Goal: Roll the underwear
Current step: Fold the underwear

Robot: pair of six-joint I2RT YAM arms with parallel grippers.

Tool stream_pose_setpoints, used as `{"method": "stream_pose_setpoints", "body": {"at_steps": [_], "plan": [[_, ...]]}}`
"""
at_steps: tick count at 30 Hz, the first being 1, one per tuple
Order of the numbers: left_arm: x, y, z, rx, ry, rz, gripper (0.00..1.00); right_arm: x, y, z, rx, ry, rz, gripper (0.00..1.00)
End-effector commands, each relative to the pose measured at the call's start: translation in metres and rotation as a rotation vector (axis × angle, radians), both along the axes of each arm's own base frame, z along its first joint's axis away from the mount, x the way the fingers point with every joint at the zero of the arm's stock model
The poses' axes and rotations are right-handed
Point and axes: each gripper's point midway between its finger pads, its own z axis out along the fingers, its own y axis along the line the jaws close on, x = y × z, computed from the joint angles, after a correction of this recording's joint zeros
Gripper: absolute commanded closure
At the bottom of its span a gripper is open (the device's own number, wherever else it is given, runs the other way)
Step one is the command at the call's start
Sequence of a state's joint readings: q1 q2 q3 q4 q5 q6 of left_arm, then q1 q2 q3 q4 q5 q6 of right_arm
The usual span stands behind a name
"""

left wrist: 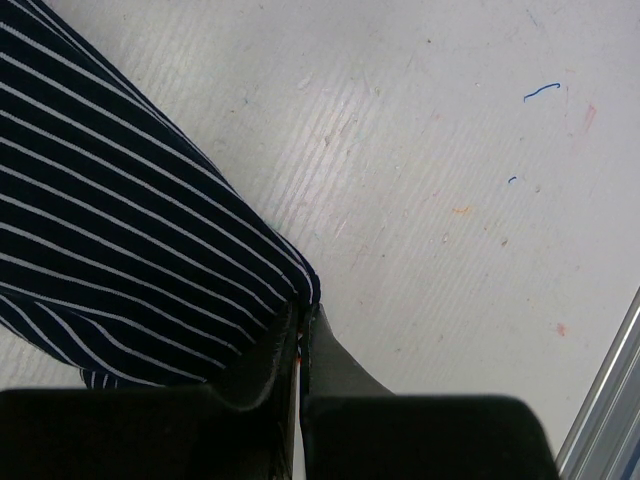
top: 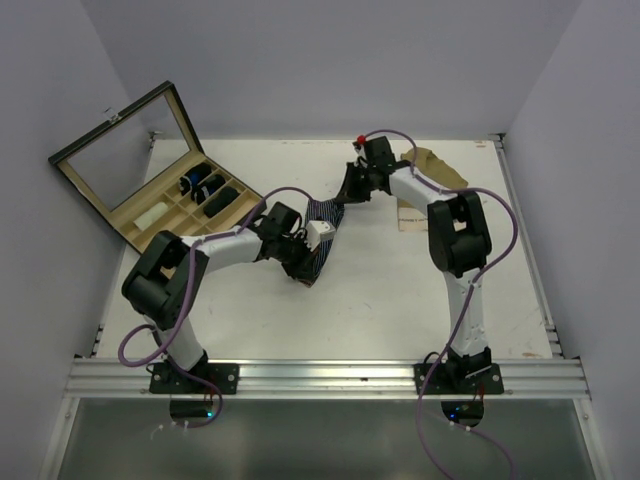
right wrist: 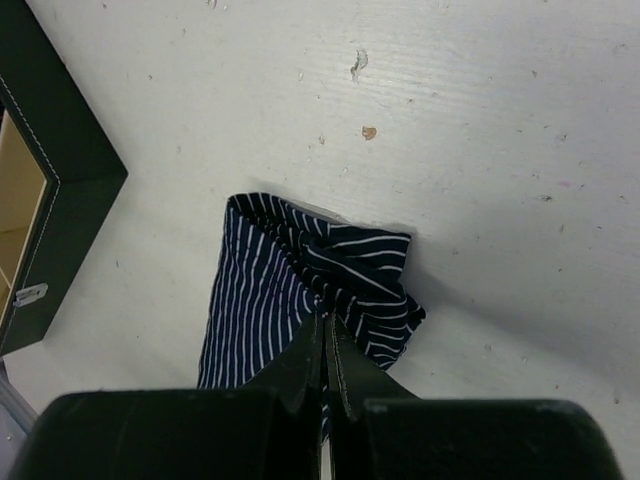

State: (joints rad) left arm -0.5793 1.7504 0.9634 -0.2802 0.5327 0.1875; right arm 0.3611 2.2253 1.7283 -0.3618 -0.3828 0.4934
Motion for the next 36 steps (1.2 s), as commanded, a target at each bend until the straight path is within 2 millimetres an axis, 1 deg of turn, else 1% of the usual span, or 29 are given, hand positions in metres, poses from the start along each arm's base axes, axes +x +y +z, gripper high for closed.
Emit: {"method": "stream_pose_setpoints", "body": {"at_steps": [1,3,6,8,10,14,16,19,20,22,23,25,26,27,29,30,32,33,35,36], "plan": [[-0.030,0.039,-0.045,0.204,0.120,-0.003,1.00,0.011,-0.005,-0.010,-0.037,-0.034,-0.004,1.00],[-0.031,0.039,-0.045,0.207,0.120,-0.004,1.00,0.006,-0.006,-0.016,-0.043,-0.015,0.002,1.00],[-0.030,0.040,-0.044,0.209,0.114,-0.003,1.00,0.000,-0.013,-0.022,-0.068,-0.007,-0.002,1.00],[-0.029,0.040,-0.045,0.211,0.114,-0.004,1.00,0.002,-0.017,-0.017,-0.078,-0.030,-0.010,1.00],[-0.030,0.040,-0.047,0.213,0.122,-0.007,1.00,0.000,-0.018,-0.019,-0.085,-0.029,-0.012,1.00],[-0.030,0.040,-0.047,0.215,0.121,-0.008,1.00,0.001,-0.022,-0.028,-0.115,-0.027,-0.004,1.00],[-0.030,0.041,-0.046,0.216,0.119,-0.008,1.00,-0.001,-0.020,-0.033,-0.115,-0.007,0.013,1.00],[-0.030,0.040,-0.042,0.206,0.114,-0.015,1.00,-0.001,-0.017,-0.028,-0.102,-0.012,0.024,1.00],[-0.030,0.039,-0.040,0.203,0.109,-0.019,0.98,-0.002,-0.016,-0.027,-0.103,-0.017,0.027,1.00],[-0.030,0.039,-0.036,0.194,0.099,-0.022,0.94,-0.001,-0.017,-0.024,-0.106,-0.021,0.027,1.00],[-0.030,0.038,-0.033,0.189,0.094,-0.024,0.88,-0.002,-0.016,-0.024,-0.111,-0.021,0.033,1.00],[-0.029,0.035,-0.023,0.163,0.074,-0.028,0.79,-0.002,-0.017,-0.020,-0.110,-0.024,0.040,1.00],[-0.030,0.034,-0.020,0.155,0.067,-0.032,0.69,-0.004,-0.016,-0.020,-0.113,-0.025,0.046,1.00],[-0.030,0.030,-0.009,0.126,0.042,-0.040,0.64,-0.004,-0.014,-0.017,-0.113,-0.032,0.054,1.00],[-0.029,0.028,0.002,0.103,0.008,-0.046,0.53,-0.005,-0.014,-0.017,-0.114,-0.031,0.057,0.99],[-0.027,0.025,0.015,0.075,-0.020,-0.049,0.51,-0.006,-0.014,-0.016,-0.113,-0.032,0.058,0.98],[-0.029,0.021,0.027,0.048,-0.044,-0.063,0.45,-0.005,-0.011,-0.014,-0.114,-0.043,0.067,0.98],[-0.031,0.019,0.038,0.025,-0.059,-0.074,0.44,-0.006,-0.011,-0.014,-0.114,-0.046,0.070,0.96],[-0.039,0.016,0.050,0.005,-0.077,-0.114,0.43,-0.007,-0.009,-0.014,-0.116,-0.046,0.075,0.94],[-0.043,0.015,0.055,-0.005,-0.079,-0.128,0.43,-0.007,-0.008,-0.012,-0.115,-0.050,0.078,0.91]]}}
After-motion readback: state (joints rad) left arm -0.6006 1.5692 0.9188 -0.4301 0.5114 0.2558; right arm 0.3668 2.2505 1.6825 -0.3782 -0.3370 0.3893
